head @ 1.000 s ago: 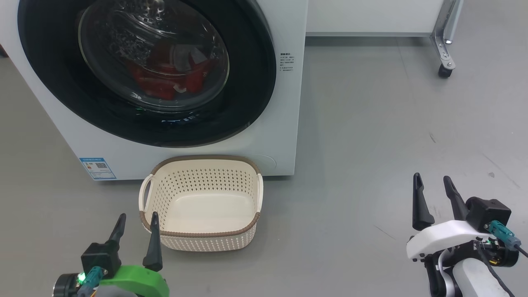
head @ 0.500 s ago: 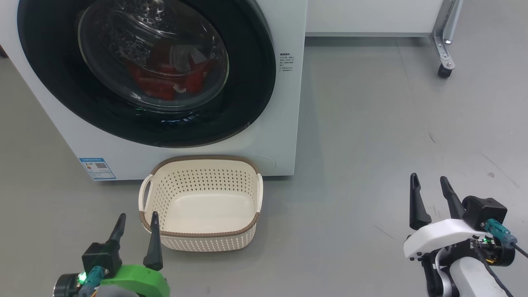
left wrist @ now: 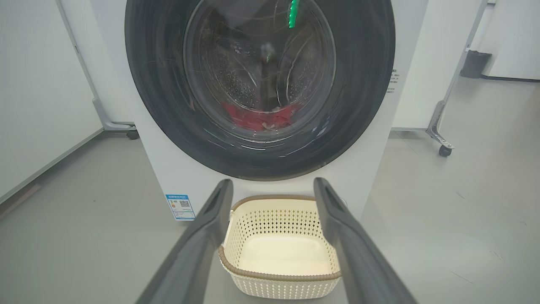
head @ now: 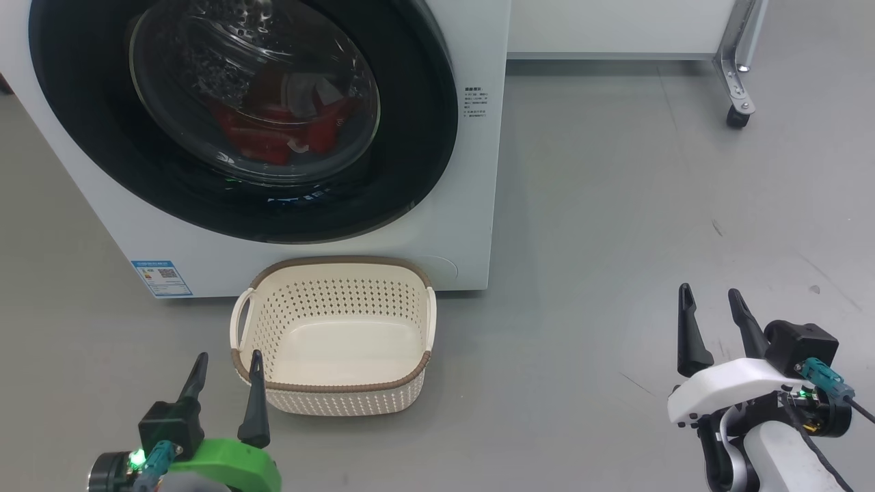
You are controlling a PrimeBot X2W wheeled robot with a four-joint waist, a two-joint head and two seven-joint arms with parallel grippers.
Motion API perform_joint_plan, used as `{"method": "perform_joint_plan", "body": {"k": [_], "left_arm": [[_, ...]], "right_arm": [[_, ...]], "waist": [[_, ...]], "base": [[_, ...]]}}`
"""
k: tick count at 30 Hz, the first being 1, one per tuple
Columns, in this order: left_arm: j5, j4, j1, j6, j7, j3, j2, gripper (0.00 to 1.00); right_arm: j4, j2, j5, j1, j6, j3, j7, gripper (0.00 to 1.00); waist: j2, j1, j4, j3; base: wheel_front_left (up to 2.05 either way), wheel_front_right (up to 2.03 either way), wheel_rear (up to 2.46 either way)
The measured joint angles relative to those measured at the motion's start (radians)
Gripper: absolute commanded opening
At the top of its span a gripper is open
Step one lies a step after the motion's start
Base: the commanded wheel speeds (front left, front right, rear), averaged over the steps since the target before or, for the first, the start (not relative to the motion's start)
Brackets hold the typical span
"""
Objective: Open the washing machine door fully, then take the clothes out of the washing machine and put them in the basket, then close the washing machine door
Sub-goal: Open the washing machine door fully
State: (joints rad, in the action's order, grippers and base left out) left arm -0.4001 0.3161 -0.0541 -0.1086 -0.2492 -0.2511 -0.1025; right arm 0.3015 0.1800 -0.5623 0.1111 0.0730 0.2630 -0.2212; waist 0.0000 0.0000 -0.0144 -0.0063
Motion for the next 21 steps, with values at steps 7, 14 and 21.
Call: {"method": "perform_joint_plan", "body": {"k": [7, 14, 21], "left_arm": [[0.000, 0.006, 0.000, 0.000, 0.000, 0.001, 0.007, 1.00], [0.001, 0.008, -0.001, 0.001, 0.000, -0.002, 0.017, 1.00], [0.006, 0.008, -0.003, 0.001, 0.000, -0.010, 0.023, 1.00]], "right_arm": [[0.001, 0.000, -0.002, 0.004, -0.001, -0.001, -0.001, 1.00], [-0.011, 0.002, -0.002, 0.005, -0.019, -0.007, -0.005, 0.00], [-0.029, -0.012, -0.069, 0.005, -0.035, -0.053, -0.012, 0.00]], "waist": [[0.0000, 0.0000, 0.001, 0.000], [0.0000, 0.0000, 0.006, 0.005], [0.0000, 0.0000, 0.022, 0.026]], "base": [[0.00, 0.00, 0.00], [0.00, 0.00, 0.00], [0.00, 0.00, 0.00]]}}
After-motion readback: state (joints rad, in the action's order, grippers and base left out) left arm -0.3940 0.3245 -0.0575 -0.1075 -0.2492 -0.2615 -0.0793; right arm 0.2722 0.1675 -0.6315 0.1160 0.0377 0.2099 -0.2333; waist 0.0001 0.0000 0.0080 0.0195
